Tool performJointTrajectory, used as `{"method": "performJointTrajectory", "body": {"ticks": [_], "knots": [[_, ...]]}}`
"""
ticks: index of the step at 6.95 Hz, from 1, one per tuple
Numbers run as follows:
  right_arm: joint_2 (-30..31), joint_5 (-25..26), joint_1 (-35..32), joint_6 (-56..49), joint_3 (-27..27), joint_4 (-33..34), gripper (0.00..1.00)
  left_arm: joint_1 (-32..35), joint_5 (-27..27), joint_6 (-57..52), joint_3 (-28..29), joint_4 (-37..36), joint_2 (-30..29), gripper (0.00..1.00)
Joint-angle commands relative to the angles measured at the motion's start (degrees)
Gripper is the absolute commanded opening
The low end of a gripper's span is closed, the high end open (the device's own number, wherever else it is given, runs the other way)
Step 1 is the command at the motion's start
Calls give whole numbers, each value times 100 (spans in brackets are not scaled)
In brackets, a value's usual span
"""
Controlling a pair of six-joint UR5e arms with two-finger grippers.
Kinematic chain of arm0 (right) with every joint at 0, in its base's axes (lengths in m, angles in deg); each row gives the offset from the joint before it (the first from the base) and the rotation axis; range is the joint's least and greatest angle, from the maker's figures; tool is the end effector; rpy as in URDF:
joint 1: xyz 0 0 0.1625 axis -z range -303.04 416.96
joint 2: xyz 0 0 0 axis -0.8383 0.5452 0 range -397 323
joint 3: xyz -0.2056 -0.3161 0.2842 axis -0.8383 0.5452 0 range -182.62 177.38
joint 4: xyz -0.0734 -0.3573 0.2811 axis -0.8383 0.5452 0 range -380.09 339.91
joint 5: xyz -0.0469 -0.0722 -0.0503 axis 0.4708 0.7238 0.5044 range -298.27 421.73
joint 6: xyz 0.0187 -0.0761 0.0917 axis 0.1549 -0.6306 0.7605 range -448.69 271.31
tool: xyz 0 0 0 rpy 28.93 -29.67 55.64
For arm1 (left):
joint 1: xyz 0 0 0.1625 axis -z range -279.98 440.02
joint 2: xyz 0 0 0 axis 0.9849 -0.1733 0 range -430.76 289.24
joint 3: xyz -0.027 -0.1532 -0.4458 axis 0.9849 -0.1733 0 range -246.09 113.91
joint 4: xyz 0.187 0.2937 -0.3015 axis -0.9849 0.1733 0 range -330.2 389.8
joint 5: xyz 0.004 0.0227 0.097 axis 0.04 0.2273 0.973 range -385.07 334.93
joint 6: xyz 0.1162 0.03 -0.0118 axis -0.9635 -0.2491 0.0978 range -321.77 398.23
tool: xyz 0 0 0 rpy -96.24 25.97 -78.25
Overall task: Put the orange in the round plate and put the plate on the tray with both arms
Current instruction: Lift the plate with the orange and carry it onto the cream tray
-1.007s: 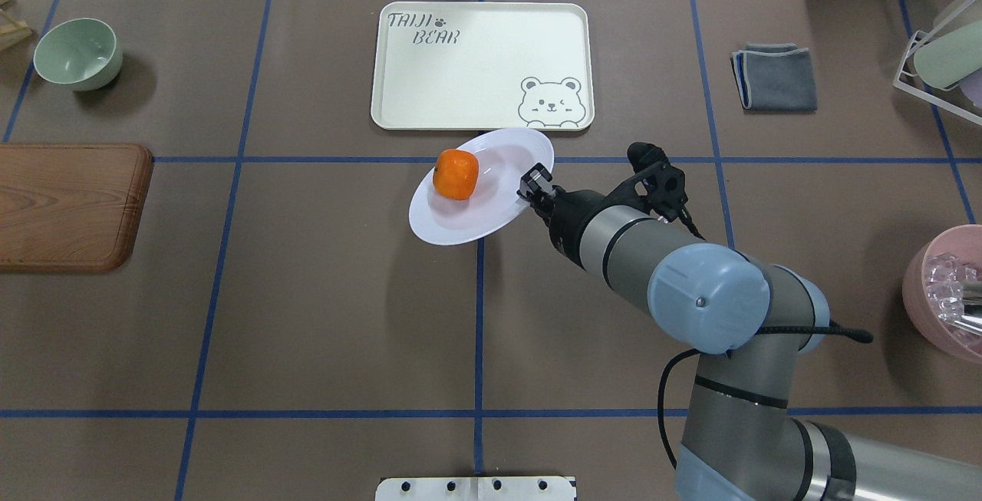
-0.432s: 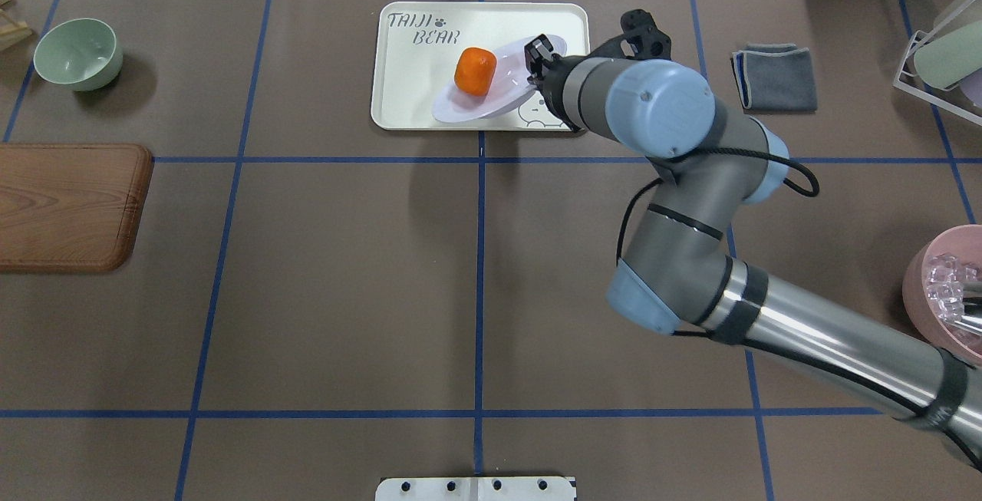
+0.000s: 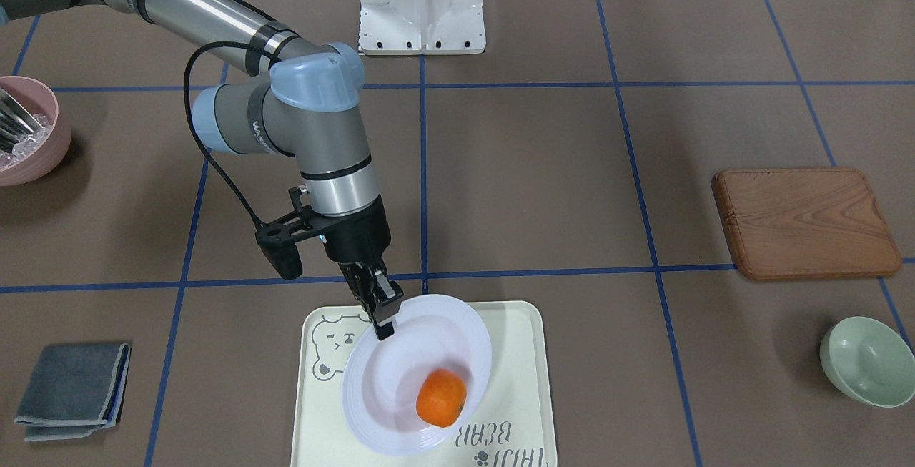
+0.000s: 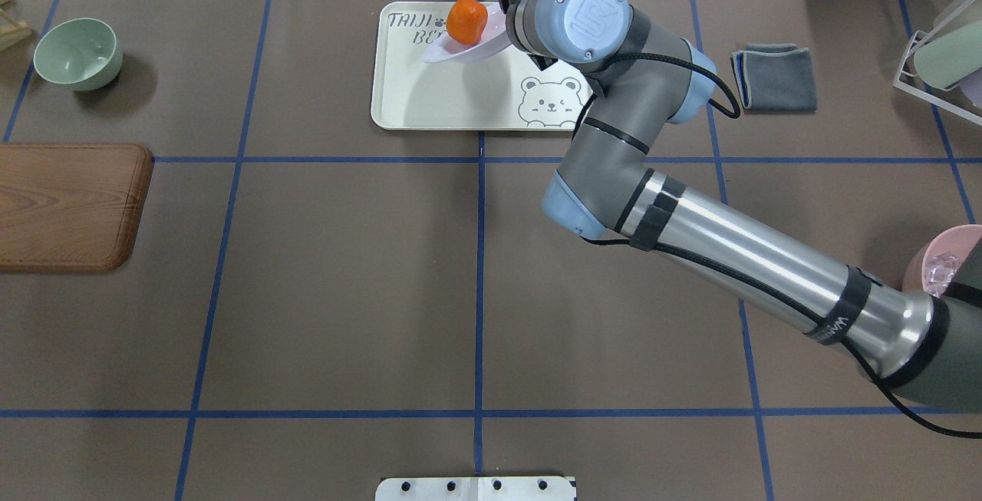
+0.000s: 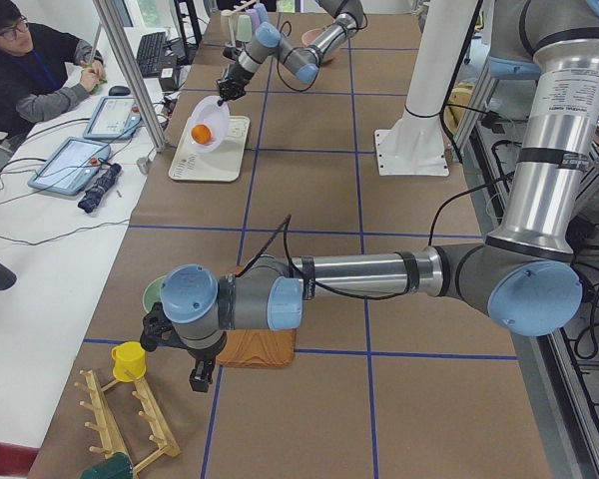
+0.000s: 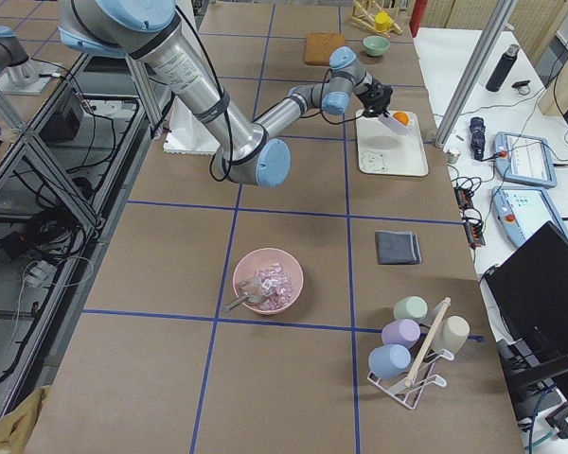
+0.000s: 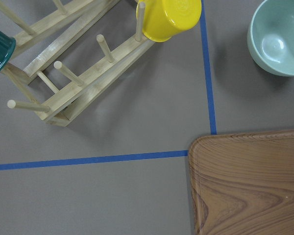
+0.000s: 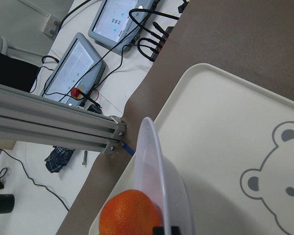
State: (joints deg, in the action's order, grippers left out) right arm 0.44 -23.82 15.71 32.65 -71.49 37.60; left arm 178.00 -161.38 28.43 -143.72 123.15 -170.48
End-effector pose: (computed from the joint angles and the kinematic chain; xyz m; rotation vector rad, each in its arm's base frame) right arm -0.5848 -0.7027 0.1835 0.1766 -1.1775 1.1687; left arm -0.1317 -0.6084 0.7303 0.1363 0.7968 0.0349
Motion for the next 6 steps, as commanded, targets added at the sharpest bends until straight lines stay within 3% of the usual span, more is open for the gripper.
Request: {"method": "performJointTrajectory", "body": {"ticks": [1,3,4,5,6], "knots": [[-674,151,-23,293,1013,-319,0,2,-245,13,2,9,5,99],[-371,388,274,111,816,-389,0,-6,-247,13,2,9,5,99],[-177,607,432,-100,536,-398,6,-6,-247,13,11,9,5,99],[7,722,460,-232,237,-372,91,-6,-247,13,11,9,5,99],[288,697,460,-851,-132,-355,100,-6,-247,4,20,0,5,99]]}}
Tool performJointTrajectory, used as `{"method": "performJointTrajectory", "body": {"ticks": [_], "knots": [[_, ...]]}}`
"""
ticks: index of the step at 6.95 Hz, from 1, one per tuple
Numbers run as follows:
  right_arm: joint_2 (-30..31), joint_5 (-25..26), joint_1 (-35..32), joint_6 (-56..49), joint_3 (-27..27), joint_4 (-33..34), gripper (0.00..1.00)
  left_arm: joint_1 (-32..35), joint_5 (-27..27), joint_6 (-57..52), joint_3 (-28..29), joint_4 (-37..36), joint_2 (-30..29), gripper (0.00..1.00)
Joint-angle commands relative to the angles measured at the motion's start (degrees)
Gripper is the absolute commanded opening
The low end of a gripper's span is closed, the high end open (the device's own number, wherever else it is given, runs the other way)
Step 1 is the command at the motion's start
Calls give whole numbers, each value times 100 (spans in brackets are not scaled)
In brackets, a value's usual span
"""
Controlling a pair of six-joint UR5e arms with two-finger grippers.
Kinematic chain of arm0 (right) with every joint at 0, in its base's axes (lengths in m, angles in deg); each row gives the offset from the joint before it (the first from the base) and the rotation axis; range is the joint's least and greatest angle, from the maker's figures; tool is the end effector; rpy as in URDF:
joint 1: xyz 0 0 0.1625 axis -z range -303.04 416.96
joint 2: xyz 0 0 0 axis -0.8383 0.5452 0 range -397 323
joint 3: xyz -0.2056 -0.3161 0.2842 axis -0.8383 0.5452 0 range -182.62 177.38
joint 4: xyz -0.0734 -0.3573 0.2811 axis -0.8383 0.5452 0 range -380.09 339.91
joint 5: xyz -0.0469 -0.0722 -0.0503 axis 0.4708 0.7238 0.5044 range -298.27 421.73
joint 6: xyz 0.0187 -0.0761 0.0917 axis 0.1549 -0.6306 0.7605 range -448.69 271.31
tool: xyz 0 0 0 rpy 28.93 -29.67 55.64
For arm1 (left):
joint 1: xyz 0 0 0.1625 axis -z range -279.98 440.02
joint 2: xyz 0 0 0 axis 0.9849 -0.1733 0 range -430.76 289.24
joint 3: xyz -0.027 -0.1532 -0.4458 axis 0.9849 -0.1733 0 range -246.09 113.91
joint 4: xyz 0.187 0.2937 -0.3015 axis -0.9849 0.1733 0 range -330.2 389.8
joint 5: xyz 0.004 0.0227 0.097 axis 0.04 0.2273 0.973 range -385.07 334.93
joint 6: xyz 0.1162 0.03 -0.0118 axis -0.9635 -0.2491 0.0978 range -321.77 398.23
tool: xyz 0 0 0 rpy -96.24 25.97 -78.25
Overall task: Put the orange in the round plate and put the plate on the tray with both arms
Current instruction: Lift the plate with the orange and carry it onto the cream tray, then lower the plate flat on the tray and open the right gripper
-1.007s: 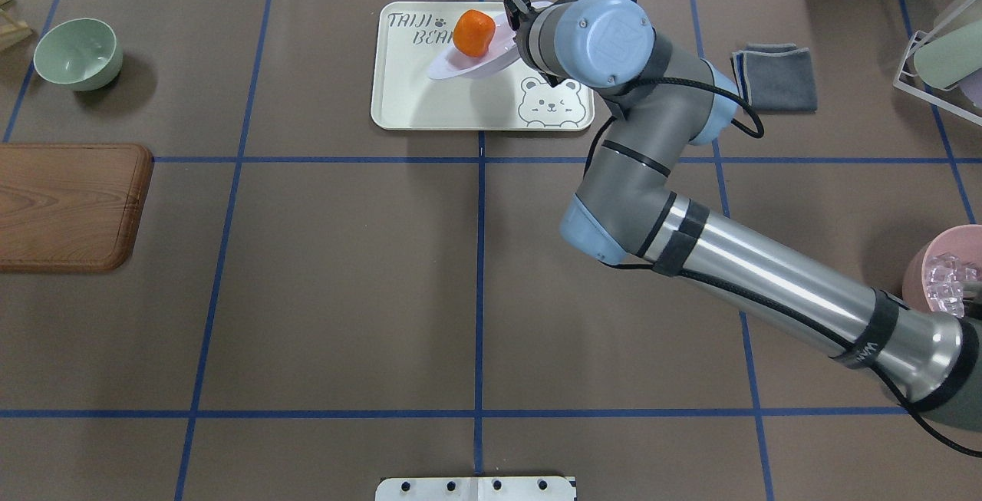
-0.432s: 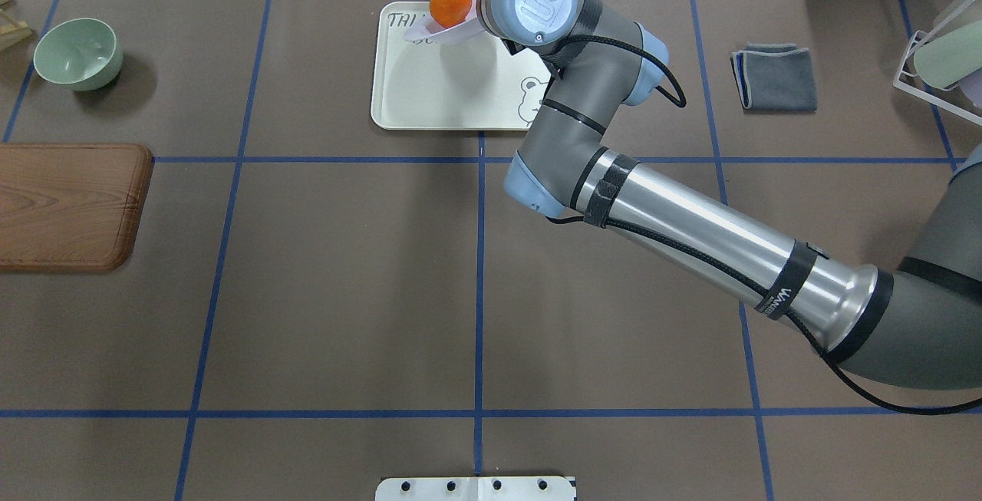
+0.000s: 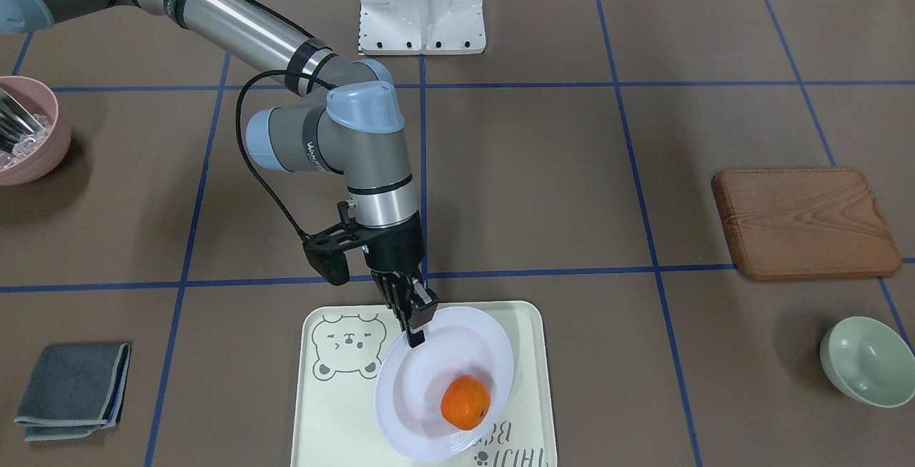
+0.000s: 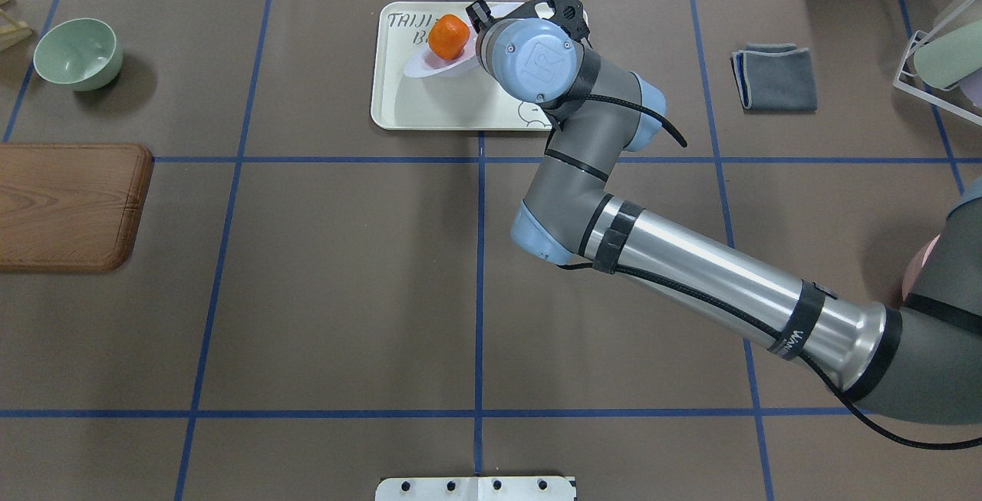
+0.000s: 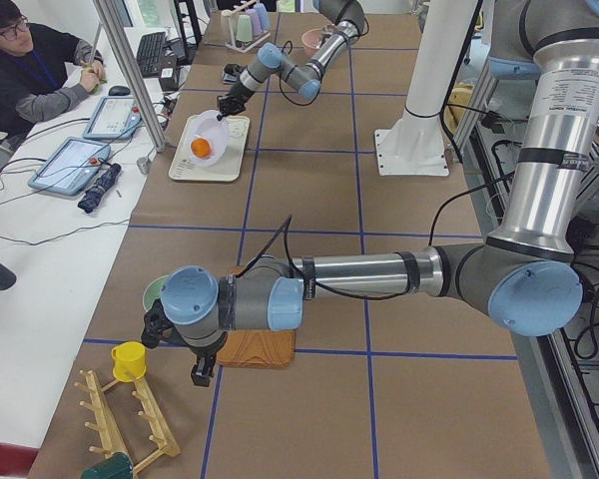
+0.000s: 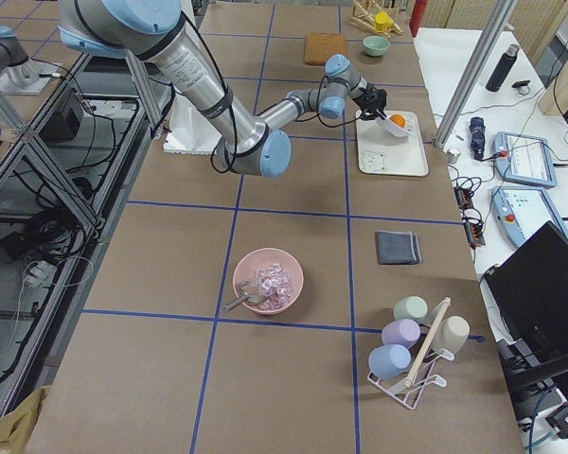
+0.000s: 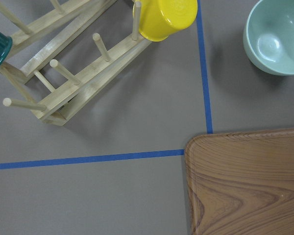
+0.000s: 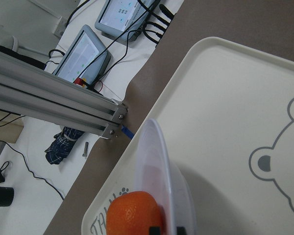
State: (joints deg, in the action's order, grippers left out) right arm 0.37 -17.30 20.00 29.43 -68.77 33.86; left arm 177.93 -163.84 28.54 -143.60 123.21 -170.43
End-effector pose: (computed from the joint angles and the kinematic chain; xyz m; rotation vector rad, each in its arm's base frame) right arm -0.6341 -0.6728 0.1970 0.2728 -1.1801 1.1115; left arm -0.1275 -0.6084 0.7281 0.1398 0.8398 0.0335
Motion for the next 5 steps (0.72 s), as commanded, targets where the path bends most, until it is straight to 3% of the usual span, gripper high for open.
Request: {"method": "performJointTrajectory", "body": {"ticks": [1,2,4,5], "knots": [[750,19,31,-936,-755,19,100,0,-1,2,-1,-7,9,99],[980,-59,31,-1158,-994,63,100,0,-1,-7,-2,-7,9,99],[1228,-698,-195,-2069,-1678,868,100,0,-1,2,-10,-7,0,99],[1246,-1433,-554,-2822,-1725,1246,100,0,-1,19,-19,-59,0,99]]}}
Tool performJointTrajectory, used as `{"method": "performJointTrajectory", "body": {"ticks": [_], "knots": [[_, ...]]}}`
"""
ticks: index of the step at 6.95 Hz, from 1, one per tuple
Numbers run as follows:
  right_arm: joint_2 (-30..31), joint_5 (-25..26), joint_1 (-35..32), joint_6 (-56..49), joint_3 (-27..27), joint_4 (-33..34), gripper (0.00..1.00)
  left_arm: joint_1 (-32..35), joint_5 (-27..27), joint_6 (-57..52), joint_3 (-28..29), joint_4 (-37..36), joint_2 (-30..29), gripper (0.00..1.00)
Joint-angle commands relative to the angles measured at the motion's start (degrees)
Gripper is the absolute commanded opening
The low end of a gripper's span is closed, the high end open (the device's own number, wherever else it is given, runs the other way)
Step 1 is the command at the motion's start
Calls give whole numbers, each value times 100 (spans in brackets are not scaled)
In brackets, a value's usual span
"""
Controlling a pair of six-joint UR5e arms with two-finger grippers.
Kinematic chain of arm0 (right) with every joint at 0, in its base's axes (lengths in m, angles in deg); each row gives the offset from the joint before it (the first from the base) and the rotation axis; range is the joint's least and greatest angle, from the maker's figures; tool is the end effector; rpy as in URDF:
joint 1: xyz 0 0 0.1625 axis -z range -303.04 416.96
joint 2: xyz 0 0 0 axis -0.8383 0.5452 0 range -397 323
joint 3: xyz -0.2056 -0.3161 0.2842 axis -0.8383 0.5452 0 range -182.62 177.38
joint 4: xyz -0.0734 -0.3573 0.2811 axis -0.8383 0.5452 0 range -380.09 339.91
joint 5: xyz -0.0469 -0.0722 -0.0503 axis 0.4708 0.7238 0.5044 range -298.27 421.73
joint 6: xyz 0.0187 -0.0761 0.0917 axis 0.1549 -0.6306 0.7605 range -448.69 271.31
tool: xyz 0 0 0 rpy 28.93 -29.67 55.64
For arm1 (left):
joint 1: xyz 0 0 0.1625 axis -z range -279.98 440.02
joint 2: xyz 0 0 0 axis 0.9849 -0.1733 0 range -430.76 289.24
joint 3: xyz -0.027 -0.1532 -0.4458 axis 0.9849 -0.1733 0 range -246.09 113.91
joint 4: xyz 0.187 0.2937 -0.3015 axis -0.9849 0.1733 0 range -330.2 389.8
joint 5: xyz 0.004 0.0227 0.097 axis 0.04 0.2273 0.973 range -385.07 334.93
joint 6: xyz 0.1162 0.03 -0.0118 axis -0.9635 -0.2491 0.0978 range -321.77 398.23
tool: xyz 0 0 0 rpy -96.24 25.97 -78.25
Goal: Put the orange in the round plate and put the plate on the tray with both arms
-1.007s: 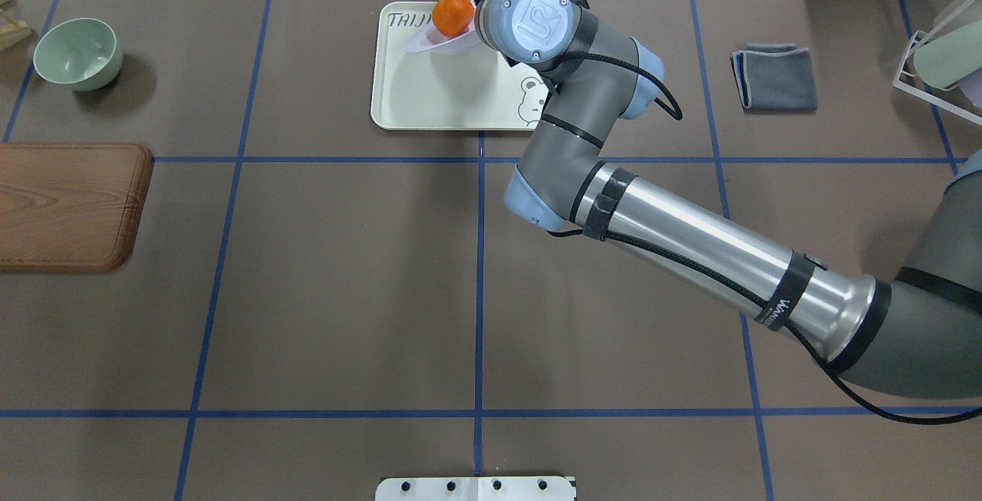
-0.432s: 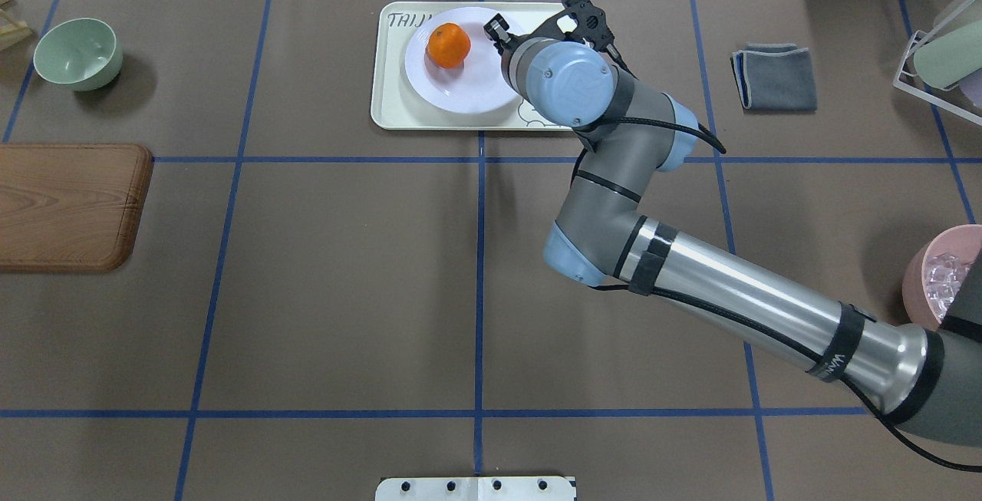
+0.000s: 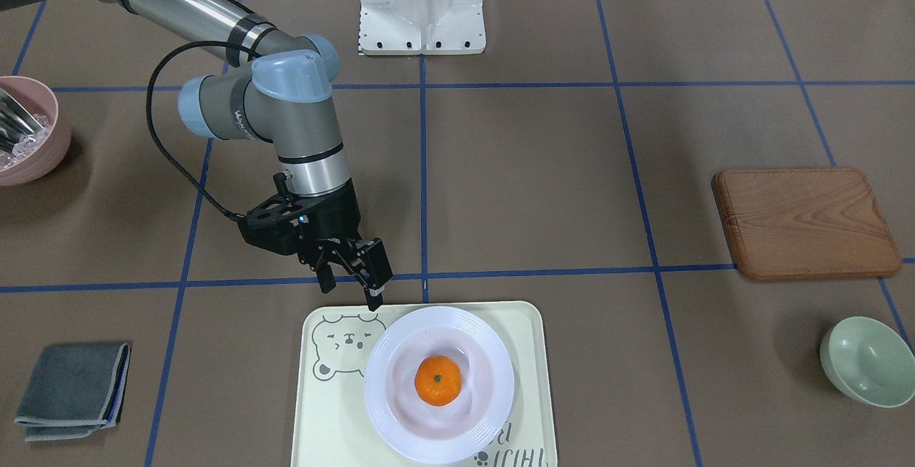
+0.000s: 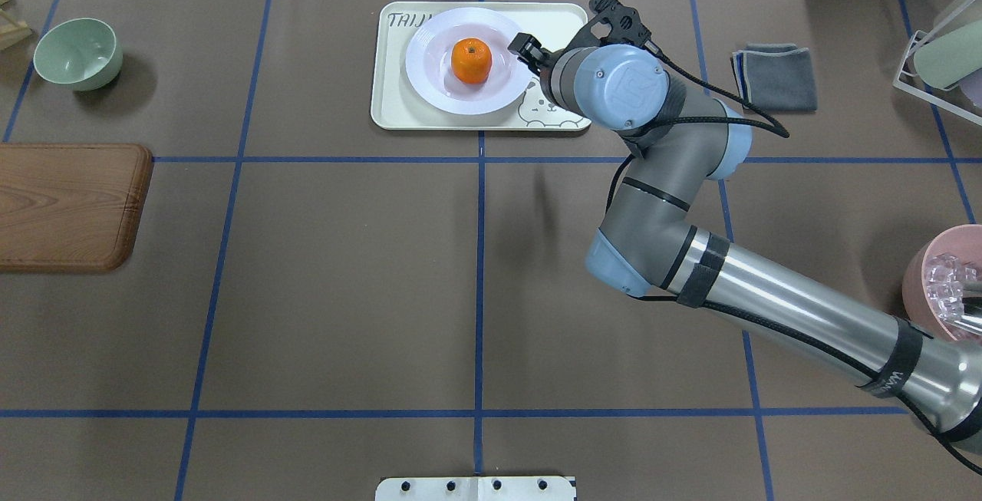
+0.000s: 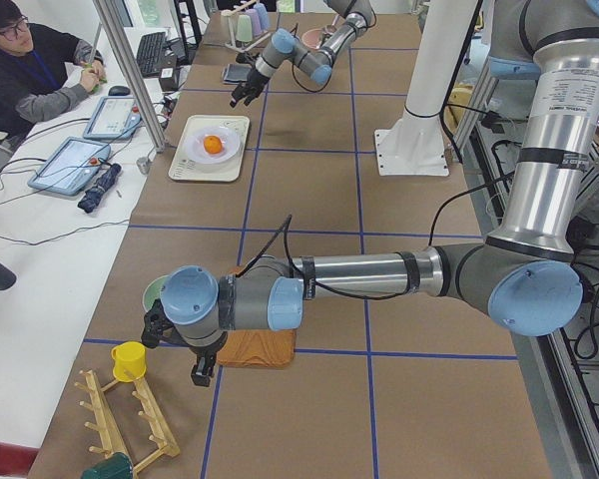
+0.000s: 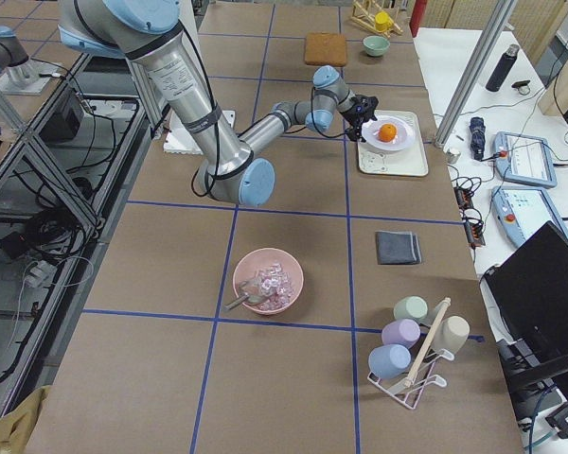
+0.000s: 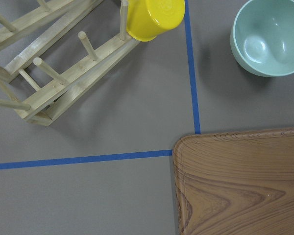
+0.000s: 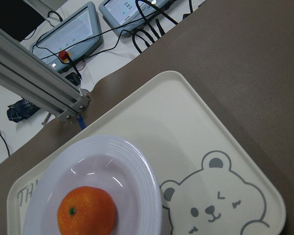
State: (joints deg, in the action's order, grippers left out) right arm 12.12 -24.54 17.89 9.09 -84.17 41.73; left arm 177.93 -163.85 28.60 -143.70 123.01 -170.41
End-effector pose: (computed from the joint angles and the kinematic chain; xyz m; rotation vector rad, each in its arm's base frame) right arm -0.5592 -0.6358 0.2553 0.3517 -1.0311 0.7725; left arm -0.1274 -0.6081 0.7277 0.1374 0.8403 0.0316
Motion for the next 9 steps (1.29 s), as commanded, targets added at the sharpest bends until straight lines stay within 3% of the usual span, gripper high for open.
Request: {"method": "performJointTrajectory", "body": {"ticks": [1,3,6,7,8,9], "knots": [[220,-1534,-817,-1796,-212,550,100,9,18,22,-87,-74,42,99],[1191,-2741,-1818,-4298,-736,848,100,-44,87,31,-577,-292,270,99],[2502,-3534,-3442,-7597,-1511,2261,100,-378,422,-459,-1159,-574,438,99],[2941,-4199,-4128,-8321,-1487,2448,100,-369,413,-470,-1517,-567,804,99],[3511,-4283,-4570,-9329,-1504,2458,100,-360,413,-461,-1929,-575,1129,99],[3969,-4250,-4818,-9861,-1478,2502,100,-369,370,-470,-1942,-567,1193,99]]}}
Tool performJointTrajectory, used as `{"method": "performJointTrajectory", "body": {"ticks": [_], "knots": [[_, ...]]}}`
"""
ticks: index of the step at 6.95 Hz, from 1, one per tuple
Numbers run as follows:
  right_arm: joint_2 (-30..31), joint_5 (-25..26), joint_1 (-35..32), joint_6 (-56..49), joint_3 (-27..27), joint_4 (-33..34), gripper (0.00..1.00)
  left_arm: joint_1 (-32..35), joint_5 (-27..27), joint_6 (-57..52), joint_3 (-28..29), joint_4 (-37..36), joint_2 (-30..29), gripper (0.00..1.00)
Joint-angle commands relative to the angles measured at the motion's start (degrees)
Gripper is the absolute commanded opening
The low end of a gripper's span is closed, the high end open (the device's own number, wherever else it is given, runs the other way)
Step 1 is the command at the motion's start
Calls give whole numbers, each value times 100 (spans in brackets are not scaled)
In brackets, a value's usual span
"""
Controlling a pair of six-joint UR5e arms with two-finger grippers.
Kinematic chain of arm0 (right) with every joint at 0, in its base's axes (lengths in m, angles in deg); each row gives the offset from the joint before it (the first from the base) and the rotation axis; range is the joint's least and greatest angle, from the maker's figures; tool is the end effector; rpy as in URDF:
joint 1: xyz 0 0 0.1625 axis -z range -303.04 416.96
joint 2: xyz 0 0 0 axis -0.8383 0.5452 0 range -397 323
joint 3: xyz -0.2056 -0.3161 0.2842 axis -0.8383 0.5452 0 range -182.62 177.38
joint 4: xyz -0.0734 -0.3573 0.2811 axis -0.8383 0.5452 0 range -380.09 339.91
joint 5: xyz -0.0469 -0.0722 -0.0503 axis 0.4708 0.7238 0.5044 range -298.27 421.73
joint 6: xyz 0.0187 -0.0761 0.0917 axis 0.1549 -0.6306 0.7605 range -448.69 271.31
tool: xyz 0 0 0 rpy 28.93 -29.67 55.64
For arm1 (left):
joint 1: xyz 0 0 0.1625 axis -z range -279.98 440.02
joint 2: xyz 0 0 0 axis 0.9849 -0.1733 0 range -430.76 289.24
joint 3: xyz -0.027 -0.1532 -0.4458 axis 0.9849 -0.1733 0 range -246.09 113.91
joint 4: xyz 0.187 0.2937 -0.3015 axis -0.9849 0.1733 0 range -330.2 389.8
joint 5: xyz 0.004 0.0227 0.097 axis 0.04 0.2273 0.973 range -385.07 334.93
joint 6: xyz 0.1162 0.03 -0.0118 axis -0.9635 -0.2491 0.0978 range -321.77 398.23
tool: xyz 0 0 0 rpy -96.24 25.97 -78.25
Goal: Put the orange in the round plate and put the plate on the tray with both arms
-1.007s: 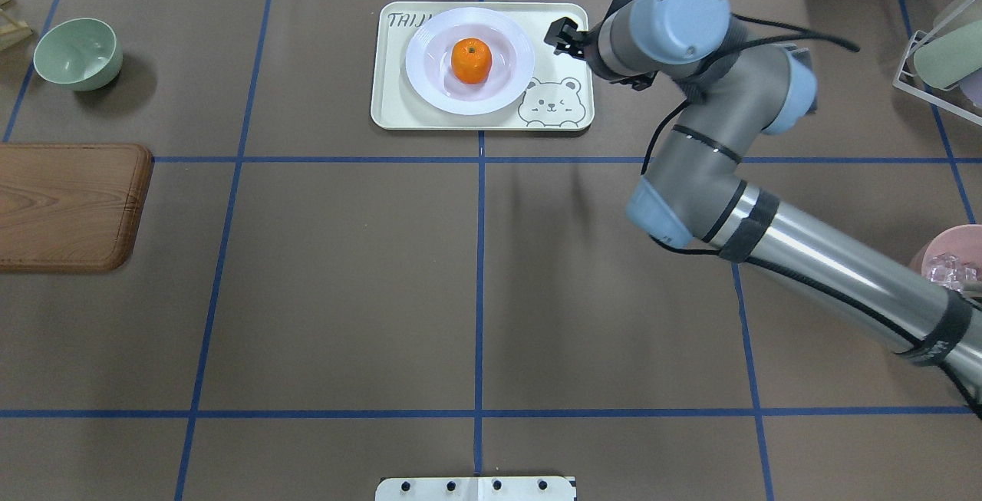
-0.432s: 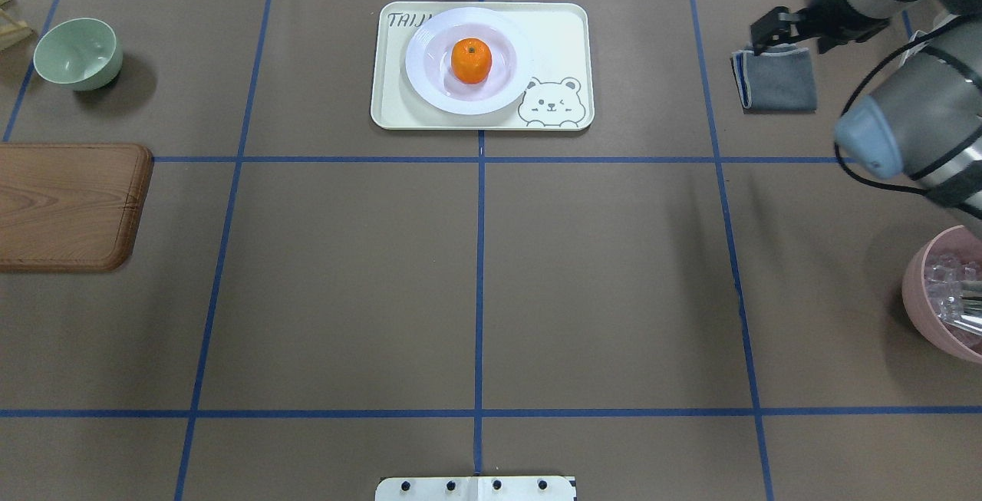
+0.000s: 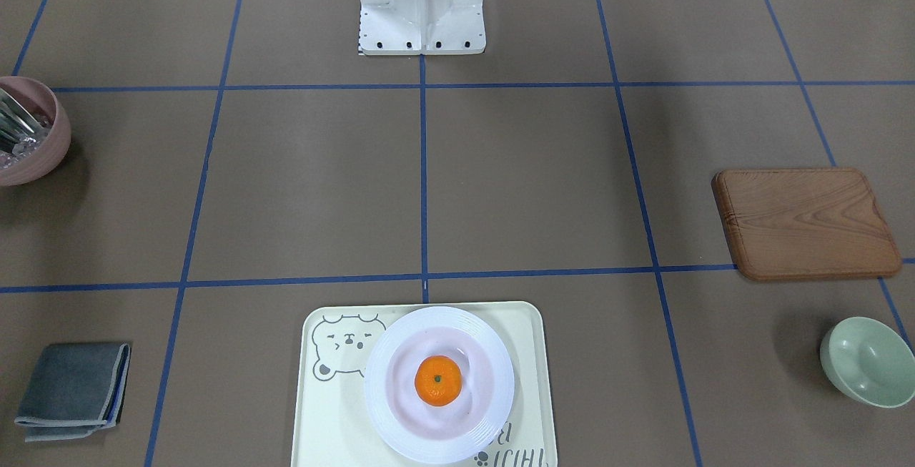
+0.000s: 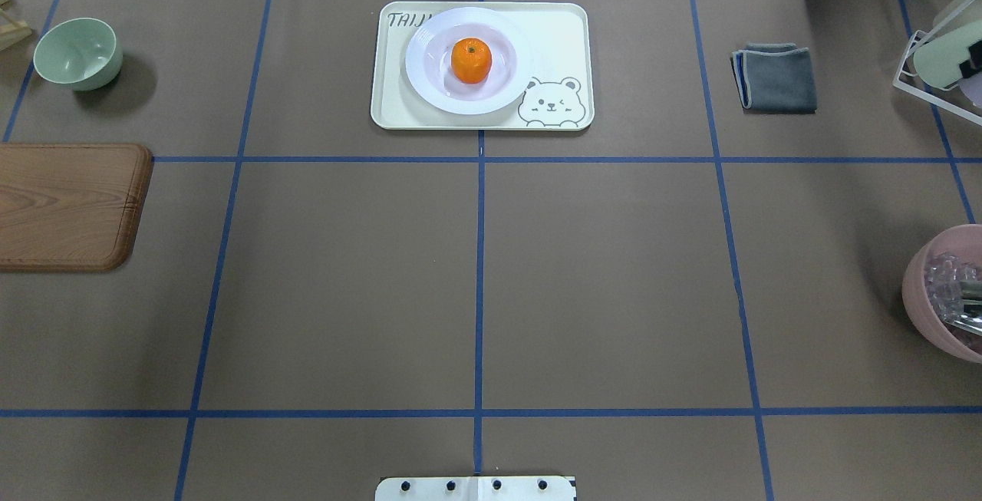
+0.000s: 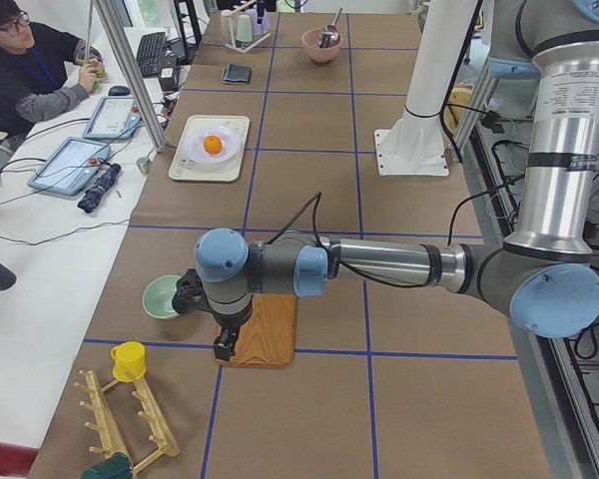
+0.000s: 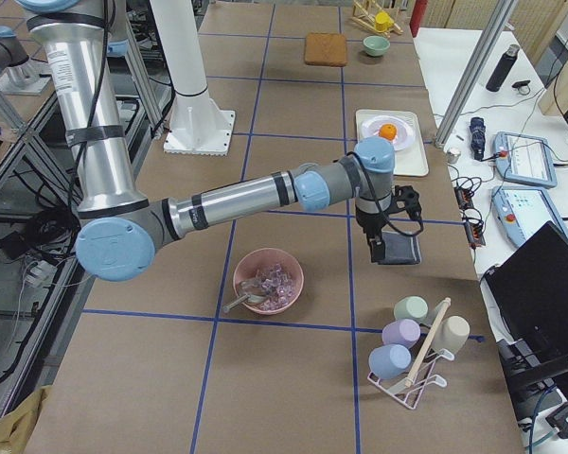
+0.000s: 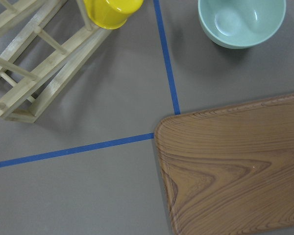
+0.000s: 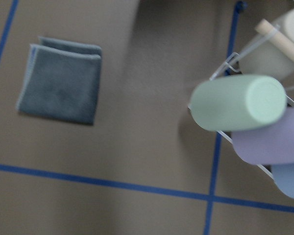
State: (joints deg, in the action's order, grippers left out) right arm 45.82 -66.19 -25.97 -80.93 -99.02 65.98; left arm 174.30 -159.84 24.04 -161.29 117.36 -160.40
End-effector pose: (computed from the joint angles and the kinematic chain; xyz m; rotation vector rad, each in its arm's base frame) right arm -0.0165 -0.6138 0.5882 0.2070 -0.6891 -0.0895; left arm -0.0884 -0.5344 0.6788 0.1648 0.7659 0.1803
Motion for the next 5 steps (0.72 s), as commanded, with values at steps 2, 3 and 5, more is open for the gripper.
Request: {"method": "performJointTrajectory", "body": {"ticks": [2,3,5], "knots": [[1042,39,-671,-1413,-10,77,100,-6,-49,-23,-114,59,167,99],[1052,126,-672,-1470,-19,86,100,-6,-50,-14,-87,51,123,99],[1061,118,-672,-1462,-37,25,100,11,-59,21,-26,-2,237,99]]}}
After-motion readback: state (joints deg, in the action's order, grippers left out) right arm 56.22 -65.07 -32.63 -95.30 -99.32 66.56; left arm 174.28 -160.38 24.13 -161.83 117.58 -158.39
